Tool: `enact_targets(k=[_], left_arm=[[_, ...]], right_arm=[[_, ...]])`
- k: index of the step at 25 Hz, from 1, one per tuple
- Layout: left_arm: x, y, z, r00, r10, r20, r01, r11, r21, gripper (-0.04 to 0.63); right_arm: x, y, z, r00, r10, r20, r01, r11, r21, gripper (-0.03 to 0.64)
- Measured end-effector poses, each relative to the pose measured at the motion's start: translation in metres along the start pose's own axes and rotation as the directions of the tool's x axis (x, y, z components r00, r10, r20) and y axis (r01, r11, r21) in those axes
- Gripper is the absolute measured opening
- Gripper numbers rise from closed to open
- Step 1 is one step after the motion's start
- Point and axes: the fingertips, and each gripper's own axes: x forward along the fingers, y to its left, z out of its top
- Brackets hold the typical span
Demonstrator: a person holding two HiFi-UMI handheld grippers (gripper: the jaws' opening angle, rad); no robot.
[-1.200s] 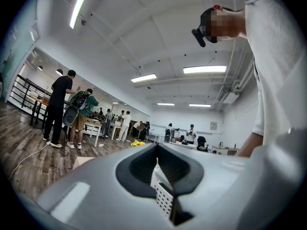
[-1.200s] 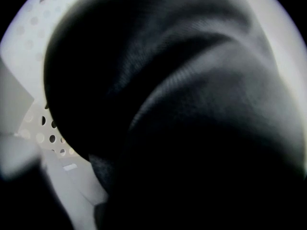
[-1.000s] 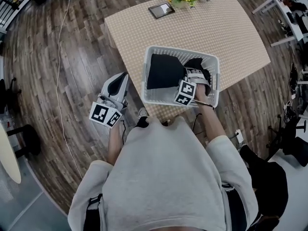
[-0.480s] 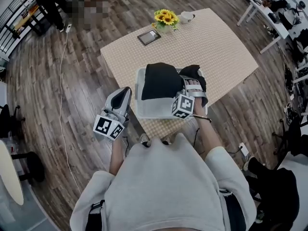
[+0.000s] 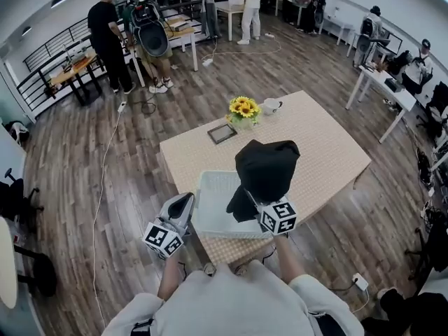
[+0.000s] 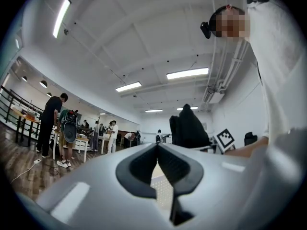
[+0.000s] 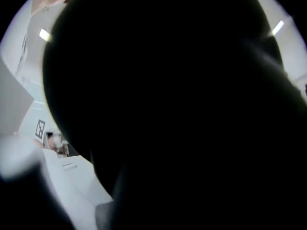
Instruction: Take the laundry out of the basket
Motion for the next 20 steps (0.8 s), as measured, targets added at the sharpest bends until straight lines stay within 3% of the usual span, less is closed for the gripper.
enact_targets(k=[2, 6, 9, 15, 20], left_arm=[[-0.002, -0.015, -0.004, 1.000, 0.008, -0.015, -0.008, 1.000, -0.003, 0.008], [-0.005, -0.046, -0.010, 0.999, 0.007, -0.046, -0.007, 1.000, 0.004, 0.008], [-0.005, -0.059, -0.014, 0.998, -0.008, -0.057, 0.008, 1.000, 0.005, 0.008], [-0.009, -0.085, -0.008, 0.998, -0.058, -0.038, 0.059, 0.998, 0.014, 0.008], [-0.042, -0.095, -0.004, 0.996, -0.090, -0.024, 0.090, 0.996, 0.025, 0.008]], right_arm=[[-0.020, -0.005, 0.014, 0.998, -0.007, 0.056, 0.007, 1.000, 0.012, 0.235], [-0.055, -0.009, 0.022, 0.998, -0.026, 0.063, 0.031, 0.996, -0.078, 0.236], [-0.071, -0.006, 0.024, 0.997, -0.019, 0.081, 0.024, 0.997, -0.067, 0.238], [-0.103, 0.007, 0.038, 0.994, -0.010, 0.107, 0.021, 0.994, -0.106, 0.238], [-0.126, 0.039, 0.047, 0.993, -0.018, 0.118, 0.034, 0.990, -0.137, 0.238]])
